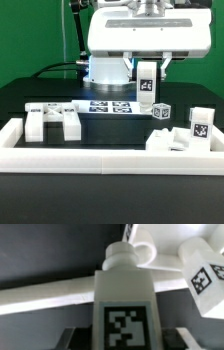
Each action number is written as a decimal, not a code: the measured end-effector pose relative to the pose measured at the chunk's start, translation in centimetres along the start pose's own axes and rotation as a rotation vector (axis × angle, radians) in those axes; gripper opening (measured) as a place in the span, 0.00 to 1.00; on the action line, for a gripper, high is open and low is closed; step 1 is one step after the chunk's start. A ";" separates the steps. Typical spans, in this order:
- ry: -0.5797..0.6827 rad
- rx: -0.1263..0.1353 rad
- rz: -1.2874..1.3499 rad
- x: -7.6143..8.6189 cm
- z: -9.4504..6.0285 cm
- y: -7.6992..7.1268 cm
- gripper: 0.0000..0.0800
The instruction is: Assemble chair
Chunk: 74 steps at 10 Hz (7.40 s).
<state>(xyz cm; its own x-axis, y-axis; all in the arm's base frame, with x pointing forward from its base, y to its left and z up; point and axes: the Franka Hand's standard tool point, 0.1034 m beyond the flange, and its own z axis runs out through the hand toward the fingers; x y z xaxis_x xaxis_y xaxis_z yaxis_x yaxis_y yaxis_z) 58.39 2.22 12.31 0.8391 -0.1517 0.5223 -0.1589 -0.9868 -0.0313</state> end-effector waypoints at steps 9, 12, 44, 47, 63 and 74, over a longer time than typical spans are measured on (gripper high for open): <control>0.043 -0.021 -0.075 -1.0 3.7 -0.6 0.36; 0.044 -0.017 -0.146 -0.9 4.3 -1.4 0.36; 0.037 -0.013 -0.171 -2.8 6.0 -2.5 0.36; 0.005 -0.012 -0.169 -3.1 6.2 -2.5 0.64; -0.292 0.032 -0.129 -0.7 3.9 -2.5 0.81; -0.680 0.051 -0.098 0.4 4.6 -1.5 0.81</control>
Offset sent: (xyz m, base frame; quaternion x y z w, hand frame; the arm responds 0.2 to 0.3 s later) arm 0.0000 0.0000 0.0000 0.0000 0.0000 0.0000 1.0000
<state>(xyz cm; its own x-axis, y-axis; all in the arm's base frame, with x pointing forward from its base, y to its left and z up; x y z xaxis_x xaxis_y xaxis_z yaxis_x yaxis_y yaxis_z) 61.40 3.38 8.64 0.9910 -0.0470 -0.1257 -0.0549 -0.9967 -0.0603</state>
